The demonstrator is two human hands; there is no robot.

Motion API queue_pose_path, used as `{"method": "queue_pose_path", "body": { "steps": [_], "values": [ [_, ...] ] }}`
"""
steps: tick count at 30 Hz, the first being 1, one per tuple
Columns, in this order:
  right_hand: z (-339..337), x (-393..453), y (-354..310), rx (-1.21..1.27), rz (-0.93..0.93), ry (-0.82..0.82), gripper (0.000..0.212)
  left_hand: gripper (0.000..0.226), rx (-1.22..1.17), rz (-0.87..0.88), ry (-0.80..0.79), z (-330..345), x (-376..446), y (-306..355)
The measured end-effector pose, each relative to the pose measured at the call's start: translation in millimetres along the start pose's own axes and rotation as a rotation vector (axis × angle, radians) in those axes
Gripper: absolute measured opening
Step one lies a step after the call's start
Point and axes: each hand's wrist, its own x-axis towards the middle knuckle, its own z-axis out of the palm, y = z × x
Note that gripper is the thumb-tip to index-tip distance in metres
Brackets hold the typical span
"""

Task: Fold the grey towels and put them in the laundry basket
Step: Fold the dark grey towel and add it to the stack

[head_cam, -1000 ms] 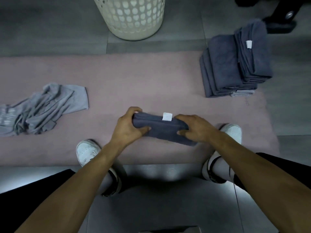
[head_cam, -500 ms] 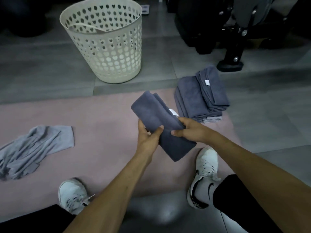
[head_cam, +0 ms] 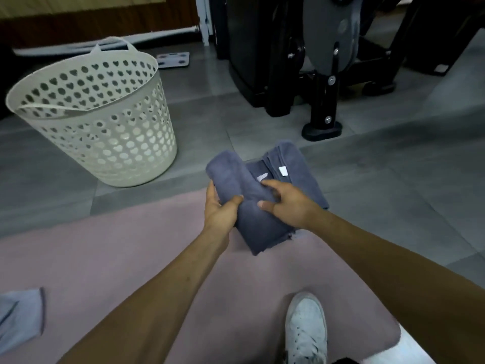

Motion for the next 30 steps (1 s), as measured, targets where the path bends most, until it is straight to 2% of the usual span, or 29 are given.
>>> {"method": "queue_pose_path", "body": {
  "steps": [3,5,7,9,12,16,19,21,23,27,30],
  "values": [
    [-19,30,22,0.242,0.057,0.195,0.038,0.067,-0.046,-0.015,-0.038,25,41,3],
    [-33,47,41,0.205,0.088,0.35,0.025,0.064,-0.08,-0.019,-0.069,39,68,2],
    [-39,61,62,0.074,0.098,0.433,0.026,0.059,-0.073,-0.026,-0.09,51,91,-9],
    [-34,72,84,-0.052,0.152,0.421,0.023,0.06,0.091,-0.05,-0.075,56,108,-29],
    [-11,80,106,-0.258,0.199,0.287,0.053,0.071,0.39,-0.044,-0.092,56,117,-56],
    [8,76,120,-0.37,0.202,0.145,0.053,0.086,0.418,-0.027,-0.093,57,120,-53],
    [9,73,125,-0.349,0.181,0.159,0.056,0.077,0.308,-0.058,-0.05,62,119,-43],
    [6,74,127,-0.329,0.169,0.138,0.057,0.074,0.127,-0.055,-0.084,66,117,-41],
    [2,76,133,-0.333,0.15,0.112,0.061,0.074,0.068,-0.019,-0.106,69,116,-49],
    [1,79,138,-0.205,0.127,0.207,0.047,0.079,0.411,0.07,-0.048,62,112,-77],
    [0,81,140,-0.171,0.116,0.204,0.044,0.084,0.545,0.206,-0.065,61,111,-80]
  ]
}}
